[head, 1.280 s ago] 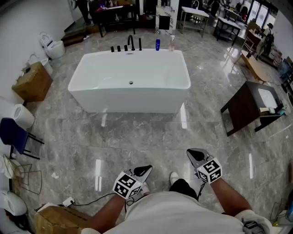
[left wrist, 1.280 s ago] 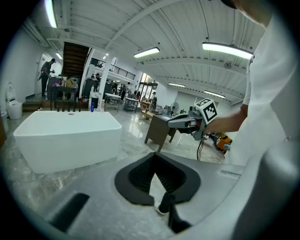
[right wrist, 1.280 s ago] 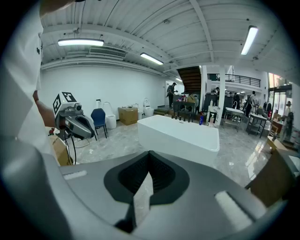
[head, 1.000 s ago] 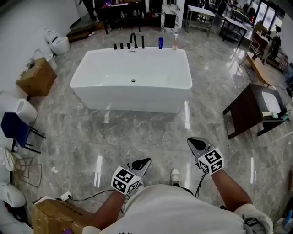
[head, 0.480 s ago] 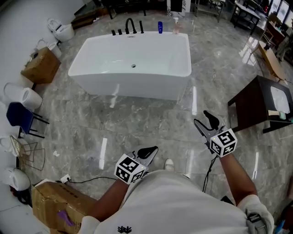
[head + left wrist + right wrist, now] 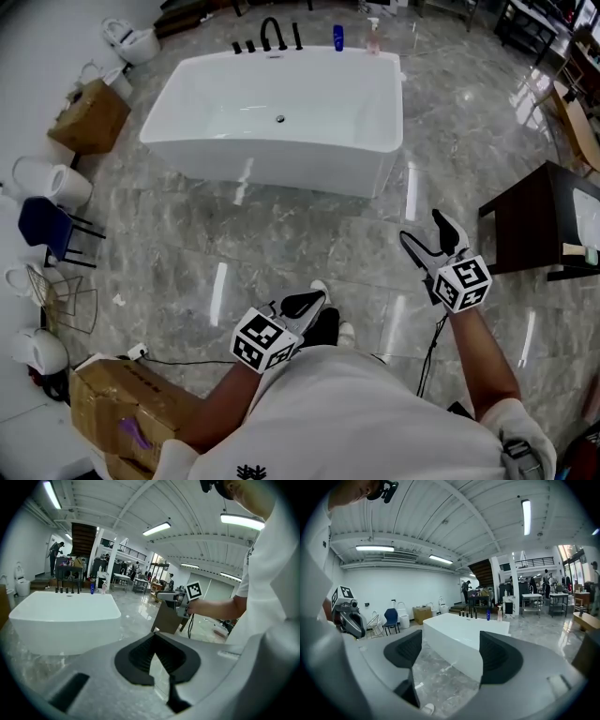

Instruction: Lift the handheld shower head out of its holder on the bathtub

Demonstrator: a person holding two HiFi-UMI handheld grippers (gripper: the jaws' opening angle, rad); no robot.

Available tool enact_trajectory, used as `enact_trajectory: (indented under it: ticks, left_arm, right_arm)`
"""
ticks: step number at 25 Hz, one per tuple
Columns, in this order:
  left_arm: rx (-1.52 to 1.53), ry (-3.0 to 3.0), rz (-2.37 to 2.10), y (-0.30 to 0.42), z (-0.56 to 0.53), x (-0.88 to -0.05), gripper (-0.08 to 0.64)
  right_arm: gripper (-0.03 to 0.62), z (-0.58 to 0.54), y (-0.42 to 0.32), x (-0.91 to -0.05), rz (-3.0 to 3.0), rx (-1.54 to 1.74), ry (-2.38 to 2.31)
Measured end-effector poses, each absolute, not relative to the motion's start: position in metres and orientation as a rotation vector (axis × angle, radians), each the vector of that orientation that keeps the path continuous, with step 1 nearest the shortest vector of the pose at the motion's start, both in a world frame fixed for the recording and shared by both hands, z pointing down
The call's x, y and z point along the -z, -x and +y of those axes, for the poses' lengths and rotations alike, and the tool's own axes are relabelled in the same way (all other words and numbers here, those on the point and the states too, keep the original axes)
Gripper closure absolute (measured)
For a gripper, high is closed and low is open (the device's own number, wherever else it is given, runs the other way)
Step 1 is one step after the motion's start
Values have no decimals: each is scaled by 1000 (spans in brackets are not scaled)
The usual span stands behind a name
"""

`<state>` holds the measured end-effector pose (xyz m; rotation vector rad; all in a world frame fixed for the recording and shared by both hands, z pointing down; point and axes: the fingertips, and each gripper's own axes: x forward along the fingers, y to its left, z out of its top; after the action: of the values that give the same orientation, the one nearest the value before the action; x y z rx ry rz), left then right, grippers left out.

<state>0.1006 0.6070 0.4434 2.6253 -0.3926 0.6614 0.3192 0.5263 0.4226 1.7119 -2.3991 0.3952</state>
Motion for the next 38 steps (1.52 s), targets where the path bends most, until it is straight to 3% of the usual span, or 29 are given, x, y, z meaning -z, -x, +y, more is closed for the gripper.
enact_trajectory:
  ticks: [15,30,38]
  left_arm:
    - [-538,-2678,-359,-166,435,-426,554]
    - [-451,-2553,-775,-289,312,-410,554]
    - [-430,-2516,-908,-272,254,-409,554]
  right_arm:
    - [222,363,-331,-394,-2424,-301,-1606]
    - [245,187,-438,-408,-2613,-283,-1236]
    - [247,109,-413,-423,-2653,-317,-1144]
